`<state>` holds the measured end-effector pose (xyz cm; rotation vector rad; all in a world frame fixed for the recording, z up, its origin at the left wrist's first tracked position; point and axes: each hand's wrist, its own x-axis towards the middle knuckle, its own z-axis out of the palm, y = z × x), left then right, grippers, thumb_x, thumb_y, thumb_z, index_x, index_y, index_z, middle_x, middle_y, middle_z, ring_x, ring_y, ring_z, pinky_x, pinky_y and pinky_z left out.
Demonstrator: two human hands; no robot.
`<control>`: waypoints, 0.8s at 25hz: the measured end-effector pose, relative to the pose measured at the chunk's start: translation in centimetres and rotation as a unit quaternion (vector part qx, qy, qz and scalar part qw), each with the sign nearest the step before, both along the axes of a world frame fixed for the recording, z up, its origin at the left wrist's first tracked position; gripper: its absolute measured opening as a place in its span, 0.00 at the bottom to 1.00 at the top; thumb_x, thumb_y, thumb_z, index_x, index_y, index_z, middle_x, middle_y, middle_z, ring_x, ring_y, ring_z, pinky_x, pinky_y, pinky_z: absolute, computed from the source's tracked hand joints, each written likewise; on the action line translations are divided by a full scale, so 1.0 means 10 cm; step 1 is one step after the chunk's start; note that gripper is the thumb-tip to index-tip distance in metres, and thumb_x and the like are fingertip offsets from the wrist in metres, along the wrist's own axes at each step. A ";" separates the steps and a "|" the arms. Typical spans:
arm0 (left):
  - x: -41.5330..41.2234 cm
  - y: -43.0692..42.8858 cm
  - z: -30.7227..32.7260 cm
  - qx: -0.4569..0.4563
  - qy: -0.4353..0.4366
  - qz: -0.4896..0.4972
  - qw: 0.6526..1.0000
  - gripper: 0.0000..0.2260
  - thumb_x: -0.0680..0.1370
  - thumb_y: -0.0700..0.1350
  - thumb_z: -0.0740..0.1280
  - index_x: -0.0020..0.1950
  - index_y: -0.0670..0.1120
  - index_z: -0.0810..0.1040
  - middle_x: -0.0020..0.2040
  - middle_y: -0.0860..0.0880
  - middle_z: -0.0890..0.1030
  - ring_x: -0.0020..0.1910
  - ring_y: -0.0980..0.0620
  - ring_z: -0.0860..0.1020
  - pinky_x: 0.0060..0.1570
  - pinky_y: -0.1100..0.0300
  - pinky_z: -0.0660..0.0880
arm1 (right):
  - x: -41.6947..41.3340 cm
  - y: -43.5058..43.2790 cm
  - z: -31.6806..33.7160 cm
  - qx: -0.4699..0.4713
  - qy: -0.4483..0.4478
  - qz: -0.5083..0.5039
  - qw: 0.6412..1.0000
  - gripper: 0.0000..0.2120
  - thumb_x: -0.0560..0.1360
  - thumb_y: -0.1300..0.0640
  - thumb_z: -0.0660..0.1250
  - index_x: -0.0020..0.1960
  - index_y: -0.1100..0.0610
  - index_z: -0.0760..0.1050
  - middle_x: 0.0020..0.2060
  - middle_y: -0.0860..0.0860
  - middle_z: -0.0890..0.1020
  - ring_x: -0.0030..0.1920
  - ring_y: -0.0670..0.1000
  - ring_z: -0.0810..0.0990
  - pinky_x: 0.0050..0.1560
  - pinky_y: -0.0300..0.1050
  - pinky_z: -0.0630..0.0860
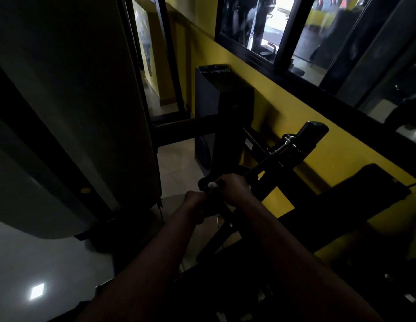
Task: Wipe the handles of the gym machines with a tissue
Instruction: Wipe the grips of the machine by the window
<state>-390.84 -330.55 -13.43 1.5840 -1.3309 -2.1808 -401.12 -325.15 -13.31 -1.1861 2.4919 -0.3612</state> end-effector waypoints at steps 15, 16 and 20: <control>-0.04 -0.05 -0.07 0.060 0.077 0.071 0.993 0.07 0.79 0.30 0.61 0.55 0.37 0.74 0.39 0.40 0.75 0.36 0.43 0.75 0.40 0.49 0.75 | 0.19 0.60 -0.22 -0.161 -0.148 0.275 0.936 0.12 0.80 0.61 0.61 0.54 0.57 0.83 0.53 0.53 0.83 0.52 0.35 0.78 0.54 0.41 0.73; -0.04 -0.04 -0.07 0.055 0.071 0.070 0.993 0.07 0.79 0.30 0.59 0.55 0.37 0.73 0.39 0.40 0.74 0.35 0.43 0.75 0.39 0.48 0.76 | 0.15 0.59 -0.22 -0.153 -0.219 0.225 0.937 0.10 0.78 0.57 0.64 0.49 0.52 0.85 0.47 0.49 0.85 0.47 0.38 0.81 0.49 0.37 0.75; -0.03 0.06 0.06 0.062 0.092 0.068 0.991 0.08 0.83 0.36 0.56 0.49 0.37 0.73 0.36 0.41 0.76 0.32 0.45 0.76 0.24 0.58 0.76 | 0.17 0.39 -0.27 -0.109 -0.019 0.026 0.994 0.12 0.80 0.61 0.59 0.57 0.66 0.77 0.55 0.62 0.79 0.56 0.60 0.77 0.47 0.36 0.72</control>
